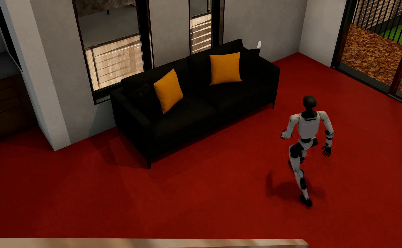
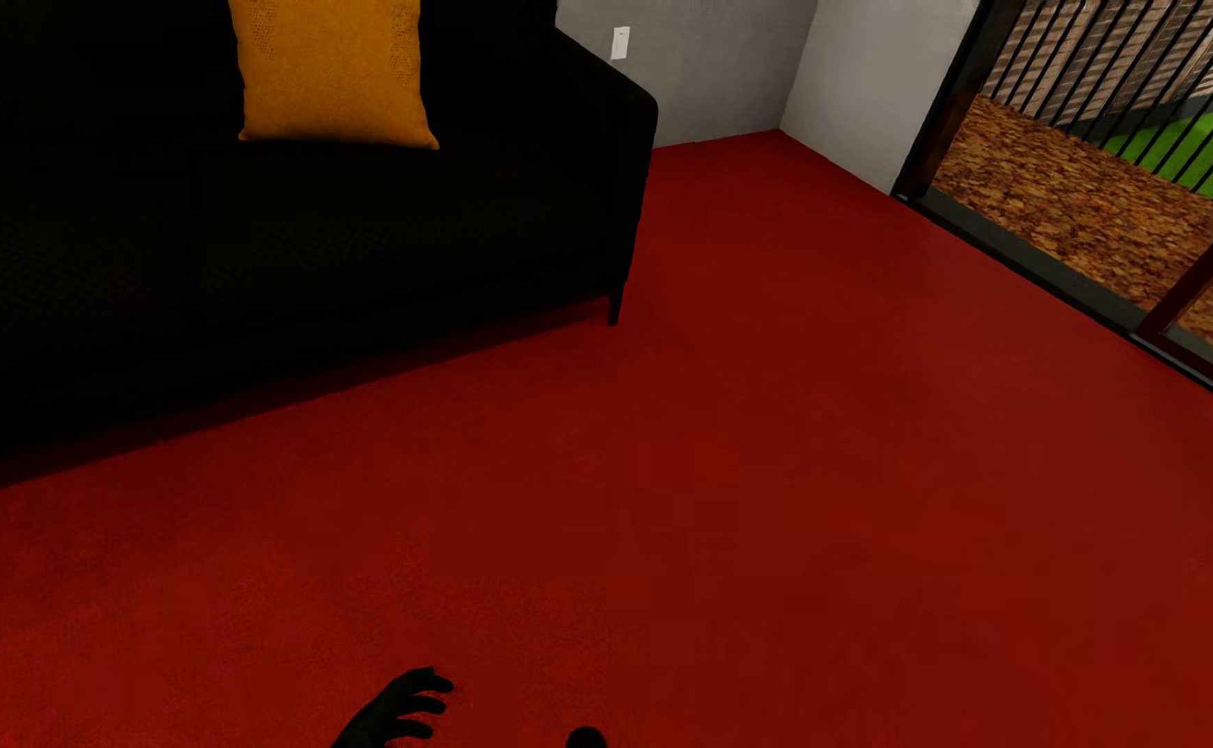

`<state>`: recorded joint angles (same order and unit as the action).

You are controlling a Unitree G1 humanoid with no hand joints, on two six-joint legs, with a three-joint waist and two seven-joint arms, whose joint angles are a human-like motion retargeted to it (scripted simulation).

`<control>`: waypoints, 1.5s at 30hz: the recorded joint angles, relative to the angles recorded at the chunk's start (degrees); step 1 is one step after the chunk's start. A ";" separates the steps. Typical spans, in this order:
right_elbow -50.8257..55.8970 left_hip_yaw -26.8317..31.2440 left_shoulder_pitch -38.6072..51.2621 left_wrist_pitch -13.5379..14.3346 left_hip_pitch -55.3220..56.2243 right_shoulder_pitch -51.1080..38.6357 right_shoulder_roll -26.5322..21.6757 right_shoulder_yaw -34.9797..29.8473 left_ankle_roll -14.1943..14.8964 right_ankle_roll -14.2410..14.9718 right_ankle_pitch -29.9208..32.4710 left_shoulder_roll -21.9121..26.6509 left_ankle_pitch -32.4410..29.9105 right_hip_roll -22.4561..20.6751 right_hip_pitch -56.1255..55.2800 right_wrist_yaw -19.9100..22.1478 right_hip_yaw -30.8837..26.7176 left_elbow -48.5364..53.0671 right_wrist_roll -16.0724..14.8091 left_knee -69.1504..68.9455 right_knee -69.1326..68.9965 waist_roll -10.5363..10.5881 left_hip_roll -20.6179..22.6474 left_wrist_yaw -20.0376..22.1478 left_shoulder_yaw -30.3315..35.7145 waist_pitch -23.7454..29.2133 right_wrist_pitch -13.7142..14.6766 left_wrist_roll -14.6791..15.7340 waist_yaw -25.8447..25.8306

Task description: Go to sofa

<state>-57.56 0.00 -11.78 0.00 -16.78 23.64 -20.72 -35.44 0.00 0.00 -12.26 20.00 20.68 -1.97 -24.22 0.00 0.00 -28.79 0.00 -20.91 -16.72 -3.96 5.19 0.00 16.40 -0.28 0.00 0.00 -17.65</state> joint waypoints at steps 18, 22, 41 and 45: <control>14.01 0.00 -6.14 0.00 36.32 -24.50 -7.33 33.46 0.00 0.00 7.94 -3.76 -16.53 -4.39 20.05 0.00 0.00 -23.35 0.00 -33.91 -15.24 8.27 -8.10 0.00 -3.32 5.54 0.00 0.00 21.55; 20.21 0.00 -3.18 0.00 27.52 -26.70 -4.41 27.85 0.00 0.00 8.31 -4.73 -14.60 -2.69 22.04 0.00 0.00 -23.17 0.00 -12.05 -13.37 5.99 -5.24 0.00 13.44 4.23 0.00 0.00 20.49; 2.78 0.00 10.19 0.00 14.53 -27.01 1.07 0.41 0.00 0.00 1.01 -4.11 -4.22 -1.15 24.60 0.00 0.00 -18.61 0.00 1.67 -8.41 6.23 -1.91 0.00 14.46 1.37 0.00 0.00 14.59; 2.88 0.00 10.04 0.00 13.97 -27.11 1.02 -2.17 0.00 0.00 0.73 -4.84 -3.91 -1.36 24.06 0.00 0.00 -17.59 0.00 2.22 -9.30 6.01 -2.10 0.00 23.23 1.25 0.00 0.00 15.21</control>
<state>-54.69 0.00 -1.75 0.00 -2.81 -3.47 -19.70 -37.62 0.00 0.00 -11.53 15.16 16.77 -3.33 -0.16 0.00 0.00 -46.38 0.00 -18.69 -26.02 2.05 3.09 0.00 39.63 0.96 0.00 0.00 -2.44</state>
